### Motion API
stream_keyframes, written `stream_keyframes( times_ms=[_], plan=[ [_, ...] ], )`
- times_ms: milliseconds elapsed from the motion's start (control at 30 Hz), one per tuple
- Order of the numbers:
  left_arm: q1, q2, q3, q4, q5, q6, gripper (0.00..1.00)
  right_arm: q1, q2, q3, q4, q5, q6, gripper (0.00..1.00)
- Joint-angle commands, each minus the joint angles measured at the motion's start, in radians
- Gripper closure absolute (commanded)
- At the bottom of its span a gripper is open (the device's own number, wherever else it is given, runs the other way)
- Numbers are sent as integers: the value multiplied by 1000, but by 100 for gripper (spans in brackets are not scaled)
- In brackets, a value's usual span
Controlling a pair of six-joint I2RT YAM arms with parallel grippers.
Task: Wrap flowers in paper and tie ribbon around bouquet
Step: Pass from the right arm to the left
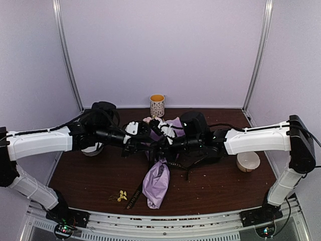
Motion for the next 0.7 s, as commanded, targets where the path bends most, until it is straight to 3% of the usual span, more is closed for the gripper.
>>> stream_keyframes(
  times_ms=[0, 67, 133, 333, 533, 633, 667],
  plan=[
    [6, 27, 43, -27, 8, 25, 73, -5, -29, 22, -1, -10, -16, 100],
    [6, 32, 45, -14, -31, 18, 58, -5, -27, 22, -4, -11, -17, 100],
    [6, 35, 42, 5, -70, 1, 56, -6, -28, 24, -7, -12, -17, 100],
    [5, 30, 44, 15, -49, -7, 83, -6, -27, 22, -8, -9, -19, 100],
    [6, -3, 12, 50, 1, -20, 85, -7, -28, 13, -10, 4, -21, 100],
    [6, -1, 12, 54, 3, -28, 100, -7, -24, 15, -14, 16, -16, 94],
    [6, 0, 13, 55, 4, -31, 100, -7, -26, 17, -18, 22, -16, 90]
  ],
)
